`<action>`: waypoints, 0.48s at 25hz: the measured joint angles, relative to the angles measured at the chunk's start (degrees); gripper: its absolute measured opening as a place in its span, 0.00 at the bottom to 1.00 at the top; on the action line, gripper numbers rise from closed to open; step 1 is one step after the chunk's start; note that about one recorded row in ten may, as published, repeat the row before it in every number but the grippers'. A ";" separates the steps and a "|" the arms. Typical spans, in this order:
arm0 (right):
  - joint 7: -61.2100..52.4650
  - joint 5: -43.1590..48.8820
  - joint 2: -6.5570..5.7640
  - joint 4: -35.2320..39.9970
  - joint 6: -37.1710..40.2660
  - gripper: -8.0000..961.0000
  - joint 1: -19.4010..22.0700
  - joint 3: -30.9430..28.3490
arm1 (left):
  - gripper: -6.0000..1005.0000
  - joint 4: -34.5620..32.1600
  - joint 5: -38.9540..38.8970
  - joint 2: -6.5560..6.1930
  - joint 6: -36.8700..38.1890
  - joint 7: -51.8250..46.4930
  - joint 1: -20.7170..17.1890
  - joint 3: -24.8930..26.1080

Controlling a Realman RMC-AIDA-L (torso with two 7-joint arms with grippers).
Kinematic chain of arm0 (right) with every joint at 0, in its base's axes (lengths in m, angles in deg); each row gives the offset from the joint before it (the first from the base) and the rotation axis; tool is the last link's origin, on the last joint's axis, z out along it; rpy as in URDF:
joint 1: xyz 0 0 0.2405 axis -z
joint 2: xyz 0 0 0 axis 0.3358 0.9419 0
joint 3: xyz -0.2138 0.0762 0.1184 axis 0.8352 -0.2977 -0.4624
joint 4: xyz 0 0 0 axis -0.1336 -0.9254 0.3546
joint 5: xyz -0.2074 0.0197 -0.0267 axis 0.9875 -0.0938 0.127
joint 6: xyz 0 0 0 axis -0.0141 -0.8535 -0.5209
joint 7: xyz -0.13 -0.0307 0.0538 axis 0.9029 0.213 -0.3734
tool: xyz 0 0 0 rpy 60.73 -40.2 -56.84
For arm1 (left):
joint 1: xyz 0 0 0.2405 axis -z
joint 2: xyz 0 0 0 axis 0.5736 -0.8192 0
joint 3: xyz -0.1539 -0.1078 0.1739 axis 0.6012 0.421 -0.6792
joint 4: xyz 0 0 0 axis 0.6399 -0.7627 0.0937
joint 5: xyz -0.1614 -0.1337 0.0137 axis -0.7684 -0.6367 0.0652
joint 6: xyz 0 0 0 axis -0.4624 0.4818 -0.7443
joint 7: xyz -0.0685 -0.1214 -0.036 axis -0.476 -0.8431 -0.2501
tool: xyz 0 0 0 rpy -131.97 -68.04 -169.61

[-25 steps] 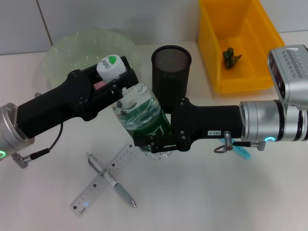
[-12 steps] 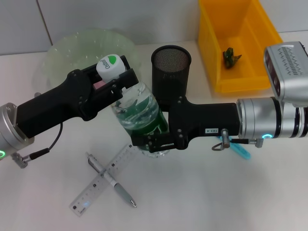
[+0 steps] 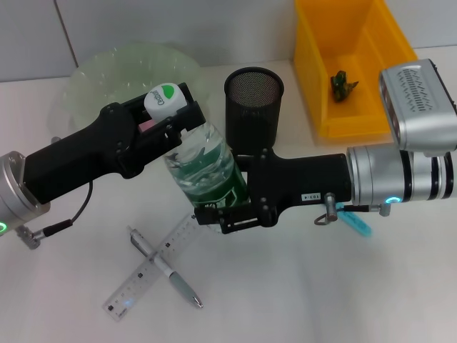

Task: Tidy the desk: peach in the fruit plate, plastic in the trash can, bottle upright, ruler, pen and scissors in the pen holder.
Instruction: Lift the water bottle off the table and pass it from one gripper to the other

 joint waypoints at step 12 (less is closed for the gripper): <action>-0.45 0.33 -0.15 0.72 -0.36 0.85 0.11 1.11 | 0.44 -0.22 -0.02 -0.09 0.01 -0.62 0.10 0.03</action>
